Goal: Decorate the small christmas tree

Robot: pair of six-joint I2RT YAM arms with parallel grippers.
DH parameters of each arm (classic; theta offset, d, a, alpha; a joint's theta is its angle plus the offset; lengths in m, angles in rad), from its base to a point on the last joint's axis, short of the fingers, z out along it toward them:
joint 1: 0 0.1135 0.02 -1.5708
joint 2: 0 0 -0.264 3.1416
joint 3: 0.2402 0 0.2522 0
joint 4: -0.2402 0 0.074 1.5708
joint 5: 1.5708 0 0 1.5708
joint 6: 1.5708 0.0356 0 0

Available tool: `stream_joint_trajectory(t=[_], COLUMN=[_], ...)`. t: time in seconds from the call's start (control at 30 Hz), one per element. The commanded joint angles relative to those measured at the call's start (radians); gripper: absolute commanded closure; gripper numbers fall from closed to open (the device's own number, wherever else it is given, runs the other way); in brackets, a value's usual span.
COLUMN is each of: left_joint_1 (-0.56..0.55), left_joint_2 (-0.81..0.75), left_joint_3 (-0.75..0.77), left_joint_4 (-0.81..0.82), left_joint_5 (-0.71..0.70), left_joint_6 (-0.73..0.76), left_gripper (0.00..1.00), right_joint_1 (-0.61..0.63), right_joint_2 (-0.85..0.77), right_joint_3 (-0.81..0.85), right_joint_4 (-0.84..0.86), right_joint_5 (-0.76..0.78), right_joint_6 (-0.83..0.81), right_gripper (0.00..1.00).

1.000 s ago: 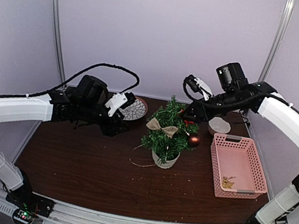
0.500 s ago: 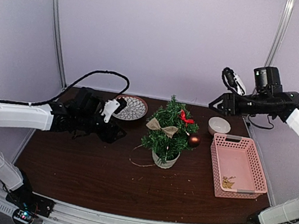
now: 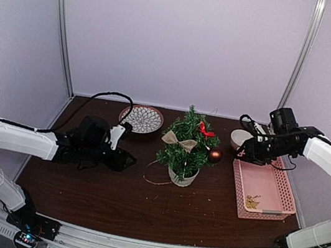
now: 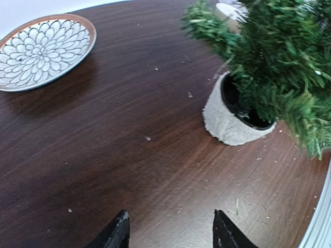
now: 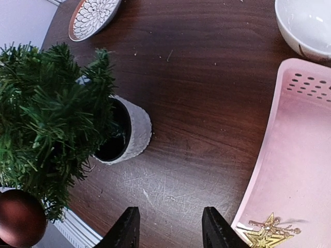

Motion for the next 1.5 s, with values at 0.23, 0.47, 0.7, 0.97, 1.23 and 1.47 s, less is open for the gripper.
stream_joint_trajectory(t=[0.23,0.47,0.7,0.97,1.23,1.47], left_joint_1=[-0.057,-0.057,-0.057,-0.056,-0.056,-0.053], left_joint_2=[-0.041,-0.034,-0.031,-0.033,-0.014,-0.016], left_joint_3=[-0.045,-0.009,0.015,0.024,0.037,0.038], left_joint_4=[0.105,0.069,0.043,0.030,0.030,0.013], left_joint_5=[-0.133,-0.147,-0.154,-0.176,-0.188,-0.203], left_joint_6=[-0.064,-0.015,0.004,0.030,0.047,0.065], left_gripper=[0.45,0.45,0.44,0.44,0.44,0.43], right_joint_1=[-0.190,-0.319,-0.328,-0.335,-0.335,-0.335], right_joint_2=[-0.128,-0.129,-0.067,-0.009,0.100,0.122], right_joint_3=[-0.092,-0.201,-0.275,-0.366,-0.392,-0.386], right_joint_4=[-0.270,-0.256,-0.126,0.046,0.149,0.165], right_joint_5=[0.225,0.234,0.228,0.304,0.308,0.298], right_joint_6=[0.010,0.221,0.380,0.535,0.574,0.580], right_gripper=[0.57,0.54,0.52,0.58,0.61,0.79])
